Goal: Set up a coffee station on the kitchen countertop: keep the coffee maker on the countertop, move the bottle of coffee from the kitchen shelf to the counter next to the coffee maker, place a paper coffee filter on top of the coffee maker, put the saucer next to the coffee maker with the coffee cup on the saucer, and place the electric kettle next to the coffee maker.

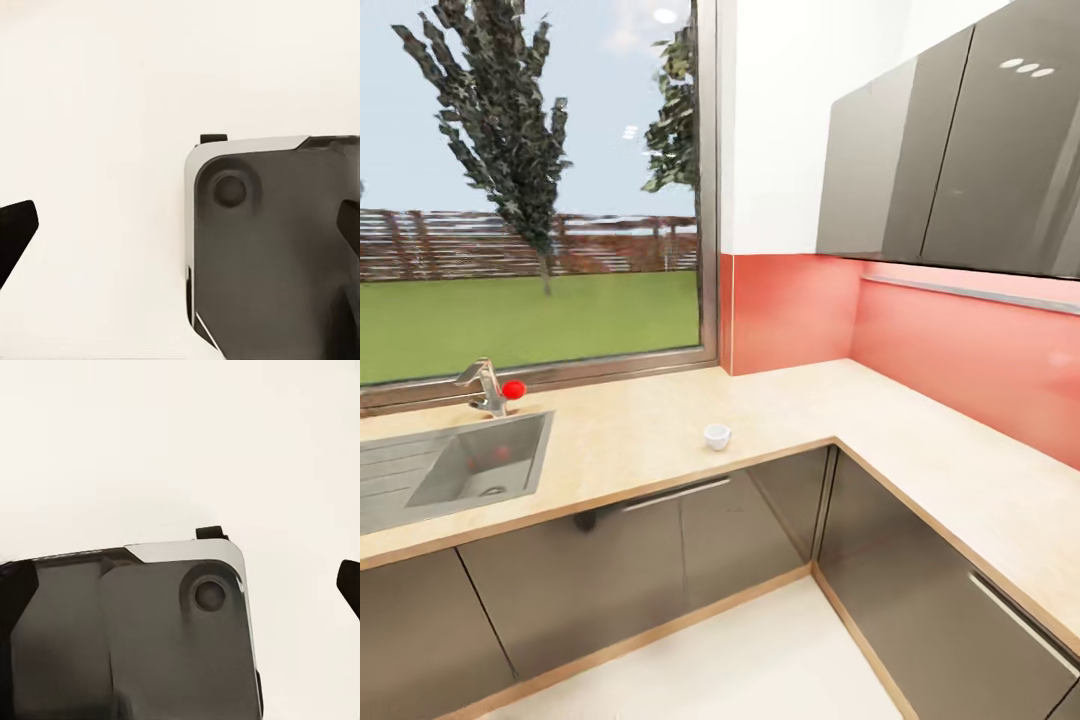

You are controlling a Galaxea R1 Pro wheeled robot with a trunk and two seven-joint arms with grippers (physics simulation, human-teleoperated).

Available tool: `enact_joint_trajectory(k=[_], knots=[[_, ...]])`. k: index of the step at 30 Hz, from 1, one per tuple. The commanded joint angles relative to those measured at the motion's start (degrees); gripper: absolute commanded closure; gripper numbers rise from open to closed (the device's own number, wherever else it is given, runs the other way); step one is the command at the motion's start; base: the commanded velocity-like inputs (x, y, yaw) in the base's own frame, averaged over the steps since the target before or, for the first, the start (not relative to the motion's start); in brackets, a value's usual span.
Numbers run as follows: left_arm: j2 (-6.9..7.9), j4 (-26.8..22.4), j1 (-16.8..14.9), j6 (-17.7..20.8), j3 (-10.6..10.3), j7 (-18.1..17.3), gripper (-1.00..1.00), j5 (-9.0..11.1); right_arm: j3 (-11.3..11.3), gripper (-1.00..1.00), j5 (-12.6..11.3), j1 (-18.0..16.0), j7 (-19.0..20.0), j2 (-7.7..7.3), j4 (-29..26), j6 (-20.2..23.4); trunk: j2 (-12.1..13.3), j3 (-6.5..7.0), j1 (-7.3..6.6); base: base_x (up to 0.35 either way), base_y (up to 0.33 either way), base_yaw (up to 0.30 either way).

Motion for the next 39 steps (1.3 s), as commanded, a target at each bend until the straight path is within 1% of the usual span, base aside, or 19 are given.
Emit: enact_joint_trajectory(k=[1,20,28,31,34,35,36,37,39], knots=[[0.01,0.1,0.0,-0.2,0.4,0.2,-1.00,-0.6,-0.5,-1.00,0.2,0.0,0.2,0.00,0.0,-0.2,0.0,-0.02,0.02,0.000,0.000,0.278],[0.01,0.3,0.0,-0.2,0.4,0.2,-1.00,-0.6,-0.5,-1.00,0.2,0.0,0.1,0.00,0.0,-0.2,0.0,-0.02,0.02,0.000,0.000,0.280],[0.18,0.2,0.1,-0.2,0.4,0.1,-1.00,-0.6,-0.6,-1.00,0.1,0.0,-0.1,0.00,-0.1,-0.2,0.0,-0.11,0.02,0.000,0.000,0.280],[0.47,0.2,0.0,0.0,0.5,0.2,-1.00,-0.6,-0.7,-1.00,0.1,0.0,0.2,-0.08,-0.4,-0.3,0.0,-0.21,0.02,0.000,0.000,0.279],[1.28,0.5,0.1,0.1,0.4,0.2,-1.00,-0.6,-0.7,-1.00,0.1,0.0,0.2,-0.34,-4.3,-0.3,0.0,-0.31,0.02,0.000,0.000,0.265],[1.80,0.6,0.1,0.1,0.4,0.2,-1.00,-0.5,-0.7,-1.00,0.1,0.0,0.2,-0.43,-7.8,-0.2,0.0,-0.33,0.02,0.000,0.000,0.126],[2.04,0.6,0.1,0.2,0.4,0.3,-1.00,-0.5,-0.7,-1.00,0.2,0.0,0.2,-0.51,-10.1,-0.2,0.0,-0.34,0.02,0.000,0.000,0.081],[2.25,0.7,0.1,0.2,0.4,0.3,-1.00,-0.5,-0.7,-1.00,0.1,0.0,0.1,-0.62,-14.8,-0.3,0.0,-0.35,0.02,0.000,0.000,0.041],[2.35,0.7,0.1,0.2,0.4,0.3,-1.00,-0.5,-0.8,-1.00,0.0,0.0,0.1,-0.72,-21.3,-0.3,0.0,-0.35,0.02,0.000,0.000,0.022]])
